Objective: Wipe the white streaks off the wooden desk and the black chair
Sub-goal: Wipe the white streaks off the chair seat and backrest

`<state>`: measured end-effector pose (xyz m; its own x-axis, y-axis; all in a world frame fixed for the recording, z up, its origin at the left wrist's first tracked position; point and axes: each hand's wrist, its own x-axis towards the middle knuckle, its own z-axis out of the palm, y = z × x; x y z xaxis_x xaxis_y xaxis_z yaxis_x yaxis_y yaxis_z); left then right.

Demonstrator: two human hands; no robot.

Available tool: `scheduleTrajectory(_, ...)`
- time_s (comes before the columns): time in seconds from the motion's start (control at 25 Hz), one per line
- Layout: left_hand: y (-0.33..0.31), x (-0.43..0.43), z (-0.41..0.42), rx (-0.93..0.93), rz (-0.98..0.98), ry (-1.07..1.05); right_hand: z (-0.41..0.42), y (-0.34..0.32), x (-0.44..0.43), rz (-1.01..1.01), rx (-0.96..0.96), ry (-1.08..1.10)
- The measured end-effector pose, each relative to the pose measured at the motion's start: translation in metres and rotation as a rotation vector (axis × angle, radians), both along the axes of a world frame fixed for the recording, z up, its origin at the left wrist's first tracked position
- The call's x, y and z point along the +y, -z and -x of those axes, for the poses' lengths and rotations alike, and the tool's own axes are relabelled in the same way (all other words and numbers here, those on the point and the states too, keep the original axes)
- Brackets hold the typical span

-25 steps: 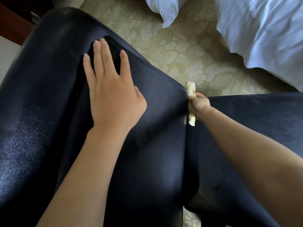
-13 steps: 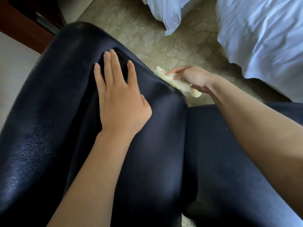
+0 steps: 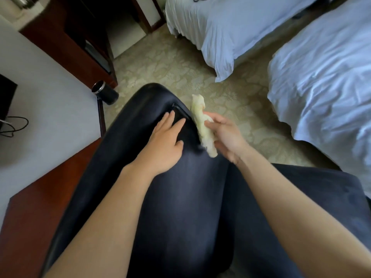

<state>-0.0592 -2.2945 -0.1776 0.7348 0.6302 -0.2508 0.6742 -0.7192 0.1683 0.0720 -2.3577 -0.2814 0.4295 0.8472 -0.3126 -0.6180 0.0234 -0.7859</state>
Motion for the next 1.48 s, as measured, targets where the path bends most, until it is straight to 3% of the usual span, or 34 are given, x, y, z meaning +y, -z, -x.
scheduleTrajectory(0.08,-0.021,-0.007,0.019,-0.039,-0.001,-0.016,0.012,-0.009,-0.013,-0.047,0.111,-0.003)
scheduleTrajectory(0.2,-0.057,-0.019,0.058,0.004,-0.26,-0.016,0.031,-0.026,-0.039,-0.077,0.089,-0.052)
scheduleTrajectory(0.28,-0.078,-0.028,0.088,0.084,-0.306,-0.154,0.042,-0.035,-0.061,-0.083,0.055,-0.092)
scheduleTrajectory(0.36,-0.089,-0.038,0.117,0.121,-0.179,-0.333,0.054,-0.043,-0.084,-0.083,-0.02,-0.124)
scheduleTrajectory(0.48,-0.09,-0.055,0.147,0.186,-0.031,-0.431,0.074,-0.061,-0.115,-0.037,-0.217,-0.174)
scheduleTrajectory(0.76,-0.069,-0.111,0.172,0.283,-0.313,-0.454,0.135,-0.098,-0.177,0.034,-0.465,-0.218)
scheduleTrajectory(1.12,-0.065,-0.159,0.225,0.172,-0.353,-0.415,0.223,-0.117,-0.24,0.057,-0.515,-0.195)
scheduleTrajectory(1.48,-0.067,-0.251,0.271,-0.051,-0.241,-0.447,0.267,-0.118,-0.319,0.053,-0.584,-0.129)
